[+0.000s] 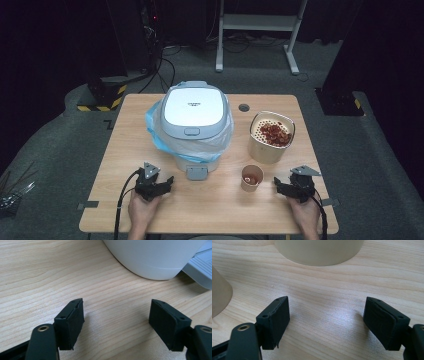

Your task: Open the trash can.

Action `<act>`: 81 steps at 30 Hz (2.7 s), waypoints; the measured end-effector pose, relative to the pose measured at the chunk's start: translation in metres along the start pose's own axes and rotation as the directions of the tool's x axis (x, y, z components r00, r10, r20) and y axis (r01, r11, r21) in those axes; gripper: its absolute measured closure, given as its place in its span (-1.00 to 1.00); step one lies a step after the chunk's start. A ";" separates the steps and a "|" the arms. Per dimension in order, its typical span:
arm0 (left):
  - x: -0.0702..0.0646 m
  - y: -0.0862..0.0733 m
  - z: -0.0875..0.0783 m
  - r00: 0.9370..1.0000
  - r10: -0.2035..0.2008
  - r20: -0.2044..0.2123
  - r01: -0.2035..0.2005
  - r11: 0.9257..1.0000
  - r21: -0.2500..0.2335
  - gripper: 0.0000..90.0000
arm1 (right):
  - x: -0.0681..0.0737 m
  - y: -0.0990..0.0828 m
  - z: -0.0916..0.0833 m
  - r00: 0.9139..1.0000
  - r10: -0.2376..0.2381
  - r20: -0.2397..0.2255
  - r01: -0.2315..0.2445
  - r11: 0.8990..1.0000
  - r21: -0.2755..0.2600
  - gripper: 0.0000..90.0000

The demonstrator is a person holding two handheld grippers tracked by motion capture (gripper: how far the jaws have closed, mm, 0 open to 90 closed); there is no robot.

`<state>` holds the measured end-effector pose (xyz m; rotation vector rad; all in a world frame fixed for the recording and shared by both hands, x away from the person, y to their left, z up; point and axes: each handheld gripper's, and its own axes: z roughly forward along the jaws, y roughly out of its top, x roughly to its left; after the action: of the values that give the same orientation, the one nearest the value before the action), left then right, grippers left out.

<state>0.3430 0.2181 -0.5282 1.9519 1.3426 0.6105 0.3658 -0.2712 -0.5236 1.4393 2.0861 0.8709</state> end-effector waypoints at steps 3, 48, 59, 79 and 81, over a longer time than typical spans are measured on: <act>0.000 0.000 0.000 1.000 -0.001 0.002 0.001 1.000 -0.001 -0.38 | 0.000 0.000 0.000 1.000 0.000 0.000 0.000 1.000 0.000 -0.52; -0.026 0.013 -0.018 0.982 0.062 0.180 -0.039 0.991 -0.129 0.08 | 0.000 0.000 0.000 1.000 -0.001 0.000 0.001 1.000 0.000 -0.52; -0.042 0.023 -0.017 0.969 0.098 0.227 -0.067 0.988 -0.138 0.17 | 0.000 0.000 0.000 1.000 -0.002 0.000 0.002 1.000 0.000 -0.52; -0.067 0.035 0.004 0.951 0.164 0.262 -0.125 0.979 -0.158 0.41 | 0.000 0.000 0.000 1.000 -0.001 0.001 0.001 1.000 -0.002 -0.52; -0.067 0.035 0.005 0.952 0.166 0.258 -0.127 0.979 -0.161 0.44 | 0.000 0.000 0.000 1.000 -0.001 0.001 0.001 1.000 -0.002 -0.52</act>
<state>0.3447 0.1460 -0.5051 1.9481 0.9659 0.4747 0.3658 -0.2712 -0.5236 1.4373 2.0848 0.8716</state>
